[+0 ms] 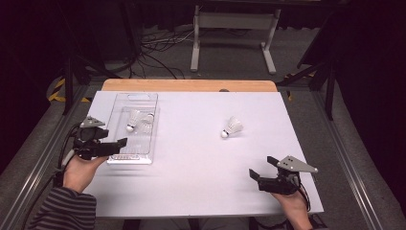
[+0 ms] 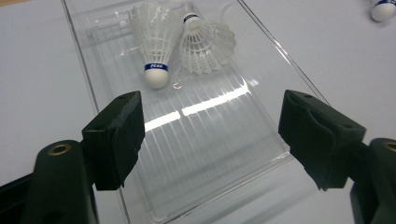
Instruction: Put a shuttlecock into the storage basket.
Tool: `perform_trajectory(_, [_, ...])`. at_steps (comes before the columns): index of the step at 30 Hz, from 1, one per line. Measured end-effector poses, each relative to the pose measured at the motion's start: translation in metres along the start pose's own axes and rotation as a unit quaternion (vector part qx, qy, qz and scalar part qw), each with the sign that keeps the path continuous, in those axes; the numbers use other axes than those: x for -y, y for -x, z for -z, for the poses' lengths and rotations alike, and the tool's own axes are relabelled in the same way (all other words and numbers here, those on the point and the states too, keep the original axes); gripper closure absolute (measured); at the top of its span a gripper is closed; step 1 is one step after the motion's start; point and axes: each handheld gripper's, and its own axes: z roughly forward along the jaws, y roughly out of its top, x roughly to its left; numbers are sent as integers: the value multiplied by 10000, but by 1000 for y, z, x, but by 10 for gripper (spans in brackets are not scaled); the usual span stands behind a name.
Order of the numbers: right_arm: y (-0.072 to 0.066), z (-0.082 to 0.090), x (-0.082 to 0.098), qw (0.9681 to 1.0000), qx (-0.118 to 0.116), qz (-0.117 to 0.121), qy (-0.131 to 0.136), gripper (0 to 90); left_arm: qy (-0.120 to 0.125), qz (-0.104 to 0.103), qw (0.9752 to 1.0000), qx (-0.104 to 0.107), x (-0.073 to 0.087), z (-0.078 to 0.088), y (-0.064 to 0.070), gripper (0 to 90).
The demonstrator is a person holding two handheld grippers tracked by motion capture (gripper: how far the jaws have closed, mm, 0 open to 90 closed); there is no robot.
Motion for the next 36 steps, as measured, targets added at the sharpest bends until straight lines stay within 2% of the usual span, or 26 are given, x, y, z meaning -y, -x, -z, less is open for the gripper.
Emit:
perform_trajectory(10, [0, 0, 0, 10000, 1, -6, -2, 127, 131, -124, 9998, 74, 15, 1, 6, 233])
perform_trajectory(13, [0, 0, 0, 10000, 20, 5, -10, 127, 235, -134, 9996, 96, 19, 1, 6, 237])
perform_trajectory(23, [0, 0, 0, 10000, 14, 14, 23, 127, 289, -169, 9993, 139, 29, 4, 14, 236])
perform_trajectory(32, [0, 0, 0, 10000, 4, 35, 0, 127, 410, -201, 9983, 362, 39, 4, 21, 231])
perform_trajectory(36, [0, 0, 0, 10000, 8, 30, -4, 126, 421, -283, 9981, 351, 42, 2, 22, 231])
